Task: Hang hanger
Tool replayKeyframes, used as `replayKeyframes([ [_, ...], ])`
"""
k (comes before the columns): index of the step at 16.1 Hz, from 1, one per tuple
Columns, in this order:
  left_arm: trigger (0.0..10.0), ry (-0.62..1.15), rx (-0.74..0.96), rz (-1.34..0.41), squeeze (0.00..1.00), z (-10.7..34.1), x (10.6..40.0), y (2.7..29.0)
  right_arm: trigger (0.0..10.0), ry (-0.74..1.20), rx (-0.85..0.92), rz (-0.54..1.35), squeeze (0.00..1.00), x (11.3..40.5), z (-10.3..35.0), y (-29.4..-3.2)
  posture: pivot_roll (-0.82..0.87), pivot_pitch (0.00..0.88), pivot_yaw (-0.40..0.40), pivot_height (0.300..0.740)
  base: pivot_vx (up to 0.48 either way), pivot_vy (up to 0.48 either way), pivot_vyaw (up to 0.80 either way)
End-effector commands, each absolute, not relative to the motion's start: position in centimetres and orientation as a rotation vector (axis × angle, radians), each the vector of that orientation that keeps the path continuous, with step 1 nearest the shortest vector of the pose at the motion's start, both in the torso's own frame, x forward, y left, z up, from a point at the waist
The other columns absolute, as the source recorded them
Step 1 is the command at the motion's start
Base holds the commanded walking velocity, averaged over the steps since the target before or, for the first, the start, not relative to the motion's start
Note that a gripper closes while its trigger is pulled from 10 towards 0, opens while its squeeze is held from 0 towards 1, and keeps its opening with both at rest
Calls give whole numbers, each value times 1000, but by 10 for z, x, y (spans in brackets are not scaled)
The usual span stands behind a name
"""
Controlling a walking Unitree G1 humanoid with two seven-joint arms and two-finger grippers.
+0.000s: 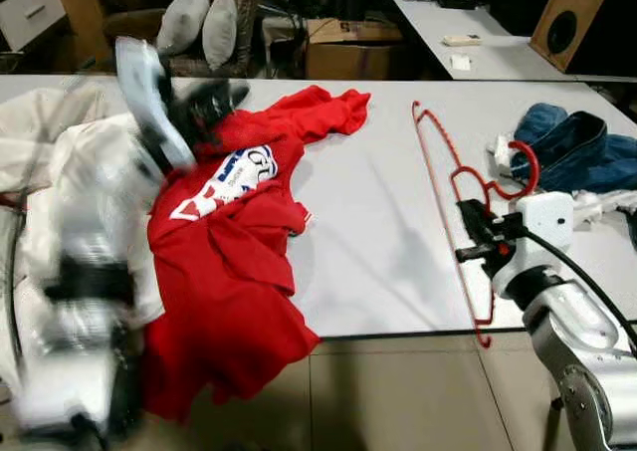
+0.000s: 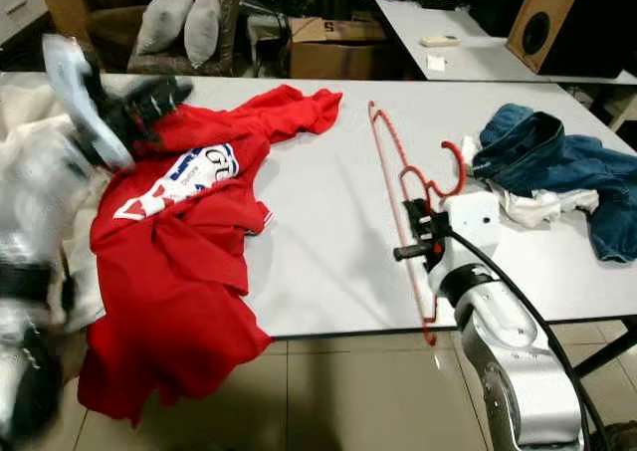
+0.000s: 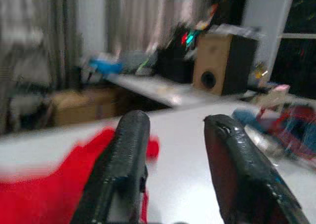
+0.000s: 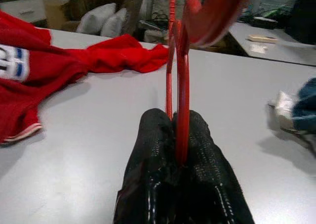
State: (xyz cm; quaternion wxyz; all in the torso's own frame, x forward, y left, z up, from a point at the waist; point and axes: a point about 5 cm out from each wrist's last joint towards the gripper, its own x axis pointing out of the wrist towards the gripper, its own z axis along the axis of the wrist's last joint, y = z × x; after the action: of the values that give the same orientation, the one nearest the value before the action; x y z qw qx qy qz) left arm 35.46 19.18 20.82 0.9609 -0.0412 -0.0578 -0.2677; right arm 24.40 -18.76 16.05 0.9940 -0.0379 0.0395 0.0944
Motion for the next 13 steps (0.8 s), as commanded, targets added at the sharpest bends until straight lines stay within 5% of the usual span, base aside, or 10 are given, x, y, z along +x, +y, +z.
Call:
replayKeyframes([
  [1,10000,-87,-49,-515,169,199,351,183,10000,67,-102,176,0,245,164,-191,-8,0,-28,740,0,0,0],
  [5,10000,-34,1,-424,122,171,335,155,10000,113,-150,166,0,251,158,-189,-10,0,-47,740,0,0,0],
  [13,10000,-38,38,-366,118,160,329,139,10000,115,-249,-20,0,254,157,-208,-34,0,-39,740,0,-360,0],
])
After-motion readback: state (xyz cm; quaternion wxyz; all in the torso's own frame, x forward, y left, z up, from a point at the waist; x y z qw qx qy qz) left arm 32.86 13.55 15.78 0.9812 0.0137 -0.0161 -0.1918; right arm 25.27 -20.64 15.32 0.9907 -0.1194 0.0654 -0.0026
